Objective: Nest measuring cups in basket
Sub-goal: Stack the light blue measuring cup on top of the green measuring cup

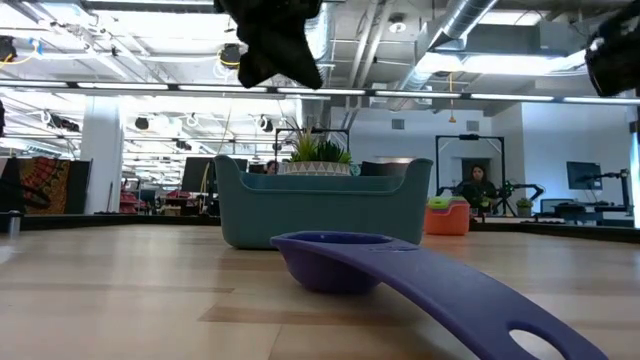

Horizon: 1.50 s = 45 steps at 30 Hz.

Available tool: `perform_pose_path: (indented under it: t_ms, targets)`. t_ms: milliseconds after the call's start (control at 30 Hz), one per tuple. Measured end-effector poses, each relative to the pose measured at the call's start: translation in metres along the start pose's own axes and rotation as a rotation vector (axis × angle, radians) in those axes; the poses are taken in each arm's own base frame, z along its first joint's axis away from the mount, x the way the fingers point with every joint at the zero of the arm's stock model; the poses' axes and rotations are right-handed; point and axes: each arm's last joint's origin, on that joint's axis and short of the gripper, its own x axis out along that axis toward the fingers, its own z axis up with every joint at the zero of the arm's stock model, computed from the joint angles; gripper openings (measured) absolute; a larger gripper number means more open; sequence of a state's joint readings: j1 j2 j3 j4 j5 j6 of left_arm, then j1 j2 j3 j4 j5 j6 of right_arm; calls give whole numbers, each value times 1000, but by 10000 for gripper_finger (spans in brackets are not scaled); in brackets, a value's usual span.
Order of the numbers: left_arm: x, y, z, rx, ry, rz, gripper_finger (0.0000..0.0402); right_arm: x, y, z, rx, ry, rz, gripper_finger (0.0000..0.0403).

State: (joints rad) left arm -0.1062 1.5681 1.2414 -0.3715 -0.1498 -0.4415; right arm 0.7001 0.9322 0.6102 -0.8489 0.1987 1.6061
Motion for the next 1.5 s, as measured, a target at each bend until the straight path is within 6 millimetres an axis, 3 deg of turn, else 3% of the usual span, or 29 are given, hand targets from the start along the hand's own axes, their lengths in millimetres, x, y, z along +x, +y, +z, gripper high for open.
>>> perform_pose_path:
  t_ms: [167, 433, 767, 1033, 1500]
  targets:
    - [-2, -8, -11, 42, 43, 56, 5, 20, 18, -14, 59, 87, 21, 203]
    - [-4, -12, -18, 56, 82, 71, 38, 35, 38, -39, 116, 126, -4, 170]
    - [-3, -12, -19, 66, 90, 72, 92, 50, 44, -62, 175, 169, -104, 158]
    - [-4, -9, -24, 64, 144, 93, 107, 54, 44, -63, 193, 167, -130, 146]
    - [-2, -1, -15, 8, 83, 128, 107, 78, 47, -52, 96, 155, -177, 62]
